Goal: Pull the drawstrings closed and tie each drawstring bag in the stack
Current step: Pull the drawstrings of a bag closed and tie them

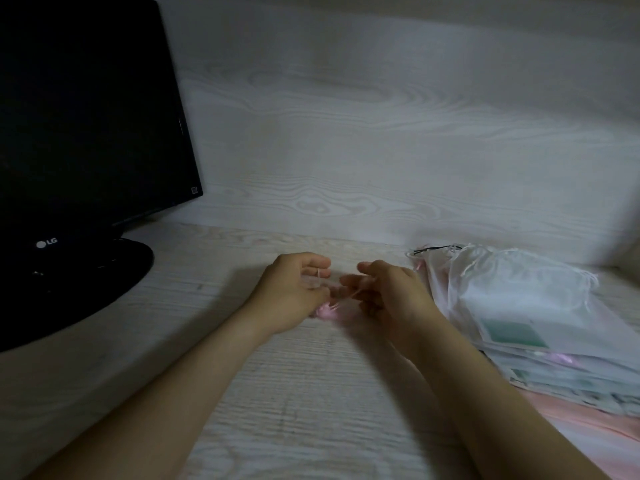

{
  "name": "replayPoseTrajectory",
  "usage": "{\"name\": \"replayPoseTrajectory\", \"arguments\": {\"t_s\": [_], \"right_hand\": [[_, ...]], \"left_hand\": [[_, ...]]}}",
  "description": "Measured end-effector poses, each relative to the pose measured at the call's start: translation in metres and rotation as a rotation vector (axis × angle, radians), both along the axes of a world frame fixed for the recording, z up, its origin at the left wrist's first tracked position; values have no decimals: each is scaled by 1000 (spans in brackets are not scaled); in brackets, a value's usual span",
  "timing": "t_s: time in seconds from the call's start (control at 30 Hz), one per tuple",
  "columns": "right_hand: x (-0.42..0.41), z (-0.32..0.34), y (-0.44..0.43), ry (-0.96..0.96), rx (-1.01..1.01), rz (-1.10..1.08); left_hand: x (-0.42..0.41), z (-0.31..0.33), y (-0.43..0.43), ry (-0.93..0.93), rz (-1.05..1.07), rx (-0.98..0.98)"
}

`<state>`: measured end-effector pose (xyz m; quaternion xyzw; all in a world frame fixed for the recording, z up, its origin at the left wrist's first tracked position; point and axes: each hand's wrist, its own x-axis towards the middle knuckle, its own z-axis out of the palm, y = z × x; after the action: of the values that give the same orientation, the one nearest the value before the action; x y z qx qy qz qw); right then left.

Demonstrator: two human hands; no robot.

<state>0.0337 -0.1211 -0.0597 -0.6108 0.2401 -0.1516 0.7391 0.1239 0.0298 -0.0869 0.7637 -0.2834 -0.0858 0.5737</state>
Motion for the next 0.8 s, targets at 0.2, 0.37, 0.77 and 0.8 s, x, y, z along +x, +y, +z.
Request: {"name": "replayPoseTrajectory", "arguments": {"t_s": [0.2,0.37,0.77,0.8], "right_hand": [[-3,1,-3,-92,17,35],[-4,0,4,-38,-257,30],[-24,13,17,-67,-400,204],[-24,12,17,-93,-362,195]], "left_hand": [[-3,5,4,23,-93,19],[-9,13,3,84,-93,-74],[-15,17,1,132,-258,-117],[-15,17,1,143,-259,-116]]}}
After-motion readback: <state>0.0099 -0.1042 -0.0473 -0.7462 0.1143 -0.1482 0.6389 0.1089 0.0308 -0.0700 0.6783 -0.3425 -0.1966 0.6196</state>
